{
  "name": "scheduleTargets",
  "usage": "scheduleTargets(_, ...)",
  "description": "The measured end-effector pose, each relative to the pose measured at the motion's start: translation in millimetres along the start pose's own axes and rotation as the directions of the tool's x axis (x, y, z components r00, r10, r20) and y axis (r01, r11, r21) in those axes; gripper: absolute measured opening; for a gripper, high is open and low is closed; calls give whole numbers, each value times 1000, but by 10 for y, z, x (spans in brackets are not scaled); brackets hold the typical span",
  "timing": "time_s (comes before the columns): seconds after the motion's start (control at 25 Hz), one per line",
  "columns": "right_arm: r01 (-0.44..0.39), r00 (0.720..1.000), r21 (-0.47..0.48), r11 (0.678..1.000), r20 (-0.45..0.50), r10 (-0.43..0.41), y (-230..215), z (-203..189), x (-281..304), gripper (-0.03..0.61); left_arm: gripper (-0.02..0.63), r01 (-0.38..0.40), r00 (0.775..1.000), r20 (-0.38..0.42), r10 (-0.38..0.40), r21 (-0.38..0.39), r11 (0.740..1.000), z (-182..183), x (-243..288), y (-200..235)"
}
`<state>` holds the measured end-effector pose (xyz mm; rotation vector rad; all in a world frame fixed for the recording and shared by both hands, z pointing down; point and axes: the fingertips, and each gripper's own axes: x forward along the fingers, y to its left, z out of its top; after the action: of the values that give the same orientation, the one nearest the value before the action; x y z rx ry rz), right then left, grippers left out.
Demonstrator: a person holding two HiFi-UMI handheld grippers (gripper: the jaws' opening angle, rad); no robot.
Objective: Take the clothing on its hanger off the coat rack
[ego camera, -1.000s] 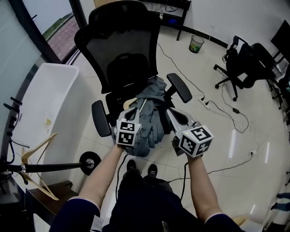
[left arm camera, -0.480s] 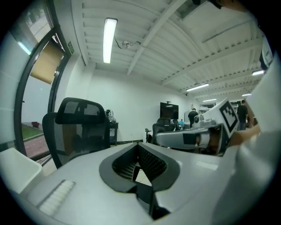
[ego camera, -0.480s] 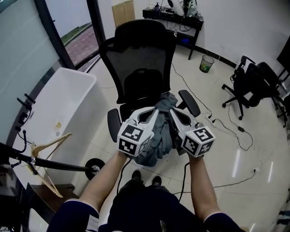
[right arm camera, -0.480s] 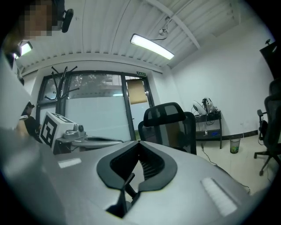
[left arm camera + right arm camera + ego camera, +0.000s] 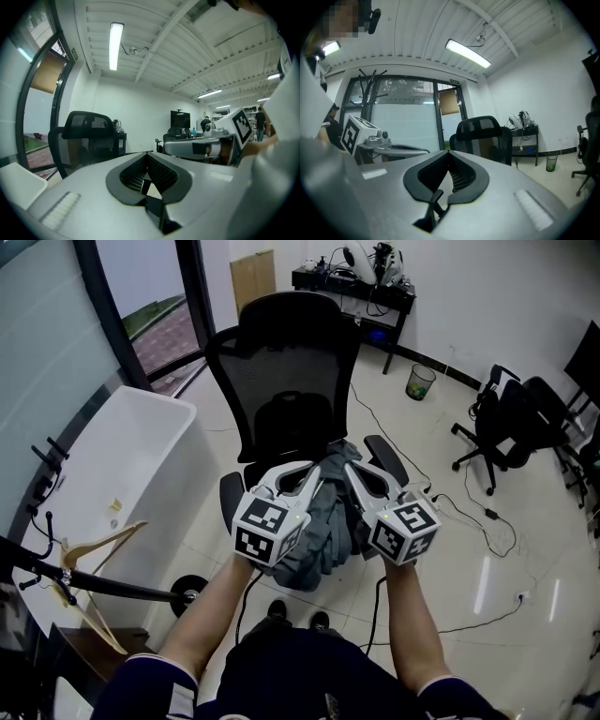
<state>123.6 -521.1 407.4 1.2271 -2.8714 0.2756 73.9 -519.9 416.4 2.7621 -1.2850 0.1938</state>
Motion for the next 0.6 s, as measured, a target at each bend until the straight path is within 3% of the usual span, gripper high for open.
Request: scheduleTargets(0.6, 3, 1000, -17, 1000, 5, -3, -51, 90, 23, 0, 11, 7, 1000, 6, -7, -7, 1000, 17, 97, -8)
